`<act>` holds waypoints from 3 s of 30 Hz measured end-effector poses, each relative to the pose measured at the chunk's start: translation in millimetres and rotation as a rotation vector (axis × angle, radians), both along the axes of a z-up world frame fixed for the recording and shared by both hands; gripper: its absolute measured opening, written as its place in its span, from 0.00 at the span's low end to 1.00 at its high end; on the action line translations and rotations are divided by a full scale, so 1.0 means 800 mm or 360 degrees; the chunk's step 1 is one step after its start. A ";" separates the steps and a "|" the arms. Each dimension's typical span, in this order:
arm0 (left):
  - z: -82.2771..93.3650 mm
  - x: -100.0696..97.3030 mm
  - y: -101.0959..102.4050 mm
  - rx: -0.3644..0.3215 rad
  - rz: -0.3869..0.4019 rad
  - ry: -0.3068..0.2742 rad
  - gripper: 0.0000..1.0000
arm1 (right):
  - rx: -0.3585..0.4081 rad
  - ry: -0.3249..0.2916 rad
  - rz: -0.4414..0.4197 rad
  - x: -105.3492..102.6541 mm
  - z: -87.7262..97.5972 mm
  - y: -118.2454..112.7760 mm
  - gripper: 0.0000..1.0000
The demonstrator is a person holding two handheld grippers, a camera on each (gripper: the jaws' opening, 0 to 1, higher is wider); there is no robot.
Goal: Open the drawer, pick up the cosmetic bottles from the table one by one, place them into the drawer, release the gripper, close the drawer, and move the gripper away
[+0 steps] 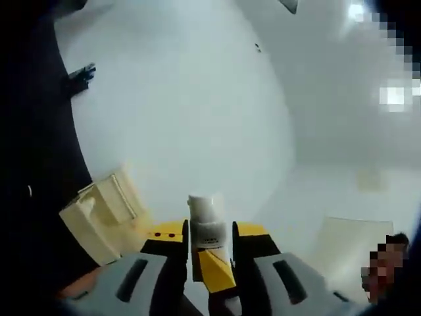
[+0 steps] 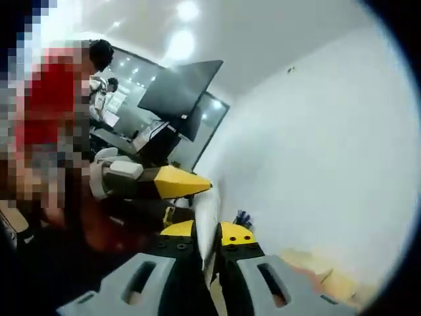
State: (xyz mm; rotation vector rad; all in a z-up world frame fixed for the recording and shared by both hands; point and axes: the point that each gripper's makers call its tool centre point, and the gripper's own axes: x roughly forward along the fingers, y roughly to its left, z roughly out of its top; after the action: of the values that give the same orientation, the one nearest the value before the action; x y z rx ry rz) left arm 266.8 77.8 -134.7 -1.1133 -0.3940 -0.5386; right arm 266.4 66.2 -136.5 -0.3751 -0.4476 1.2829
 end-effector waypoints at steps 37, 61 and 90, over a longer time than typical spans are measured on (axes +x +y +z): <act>0.018 0.043 0.028 0.0559 0.0296 0.0260 0.22 | -0.0455 0.0219 0.0049 0.025 -0.037 -0.026 0.38; 0.003 0.111 0.003 0.1116 0.0376 0.0465 0.22 | -0.1002 0.0174 0.0000 0.050 -0.071 -0.097 0.78; -0.048 0.209 -0.020 0.1584 0.0350 0.0704 0.22 | -0.1122 0.0460 -0.0334 0.125 -0.091 -0.156 0.78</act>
State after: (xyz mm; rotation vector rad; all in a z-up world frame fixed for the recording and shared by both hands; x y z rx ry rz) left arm 434.4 61.6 -172.8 -0.1960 0.1521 -0.2164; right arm 366.8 -59.0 -209.2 -0.7889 0.3025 1.2347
